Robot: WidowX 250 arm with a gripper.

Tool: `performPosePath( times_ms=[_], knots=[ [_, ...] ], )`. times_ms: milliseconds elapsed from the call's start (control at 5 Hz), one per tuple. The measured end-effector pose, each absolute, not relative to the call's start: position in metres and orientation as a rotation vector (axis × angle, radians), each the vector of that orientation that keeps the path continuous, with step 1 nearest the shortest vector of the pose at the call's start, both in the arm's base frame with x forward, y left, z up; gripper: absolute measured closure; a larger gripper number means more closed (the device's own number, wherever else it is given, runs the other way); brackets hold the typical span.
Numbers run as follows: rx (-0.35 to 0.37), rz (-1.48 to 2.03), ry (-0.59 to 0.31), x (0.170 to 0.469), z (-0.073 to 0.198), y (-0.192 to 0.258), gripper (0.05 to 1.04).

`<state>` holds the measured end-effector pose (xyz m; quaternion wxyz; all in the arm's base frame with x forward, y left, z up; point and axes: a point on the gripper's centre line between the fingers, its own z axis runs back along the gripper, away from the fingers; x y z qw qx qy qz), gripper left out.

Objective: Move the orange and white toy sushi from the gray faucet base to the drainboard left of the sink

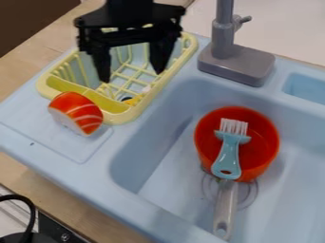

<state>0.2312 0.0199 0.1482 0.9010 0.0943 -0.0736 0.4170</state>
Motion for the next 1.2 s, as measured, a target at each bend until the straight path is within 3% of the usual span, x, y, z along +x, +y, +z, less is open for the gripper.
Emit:
performPosePath(
  times_ms=[400, 600, 800, 1200],
  knots=[
    [0.117, 0.371, -0.204, 0.281, 0.140, -0.007, 0.084],
    [0.081, 0.125, -0.204, 0.289, 0.143, -0.021, 0.084],
    [0.048, -0.061, -0.127, 0.290, 0.136, -0.020, 0.084],
    [0.047, -0.016, -0.141, 0.284, 0.140, 0.006, 0.084]
  ],
)
